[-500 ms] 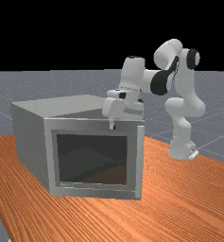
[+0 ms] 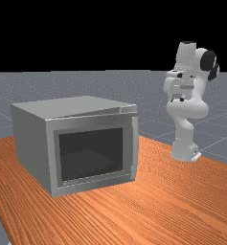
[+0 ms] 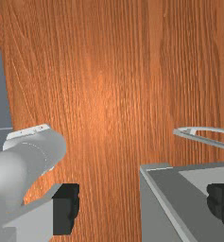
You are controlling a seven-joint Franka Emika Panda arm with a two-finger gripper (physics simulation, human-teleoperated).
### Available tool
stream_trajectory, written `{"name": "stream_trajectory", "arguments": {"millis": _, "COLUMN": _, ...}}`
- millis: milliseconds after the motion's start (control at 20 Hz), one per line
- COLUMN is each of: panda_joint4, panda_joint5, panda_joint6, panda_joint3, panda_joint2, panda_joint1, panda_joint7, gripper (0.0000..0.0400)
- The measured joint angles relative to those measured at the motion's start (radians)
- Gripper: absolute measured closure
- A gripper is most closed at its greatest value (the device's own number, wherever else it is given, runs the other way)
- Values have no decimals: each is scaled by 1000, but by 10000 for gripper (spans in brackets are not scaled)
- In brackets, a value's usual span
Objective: Close the microwave
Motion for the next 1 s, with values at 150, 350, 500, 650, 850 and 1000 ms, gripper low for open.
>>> {"name": "stream_trajectory", "arguments": {"millis": 150, "panda_joint4": 353, "panda_joint5": -86, "panda_joint6": 332, "panda_joint3": -11, "panda_joint2": 541, "panda_joint1": -88, "panda_joint7": -13, "gripper": 0}}
{"name": "stream_trajectory", "arguments": {"millis": 350, "panda_joint4": 1155, "panda_joint5": -127, "panda_joint6": 150, "panda_joint3": -30, "panda_joint2": 1188, "panda_joint1": -117, "panda_joint7": -75, "gripper": 0}}
{"name": "stream_trajectory", "arguments": {"millis": 500, "panda_joint4": 1502, "panda_joint5": -136, "panda_joint6": 18, "panda_joint3": -37, "panda_joint2": 1418, "panda_joint1": -109, "panda_joint7": -99, "gripper": 0}}
{"name": "stream_trajectory", "arguments": {"millis": 650, "panda_joint4": 1313, "panda_joint5": -132, "panda_joint6": 166, "panda_joint3": -38, "panda_joint2": 1414, "panda_joint1": -119, "panda_joint7": -85, "gripper": 0}}
{"name": "stream_trajectory", "arguments": {"millis": 850, "panda_joint4": 1255, "panda_joint5": -124, "panda_joint6": 253, "panda_joint3": -37, "panda_joint2": 1560, "panda_joint1": -123, "panda_joint7": -81, "gripper": 0}}
{"name": "stream_trajectory", "arguments": {"millis": 1000, "panda_joint4": 1058, "panda_joint5": -102, "panda_joint6": 507, "panda_joint3": 4, "panda_joint2": 1528, "panda_joint1": -265, "panda_joint7": -548, "gripper": 0}}
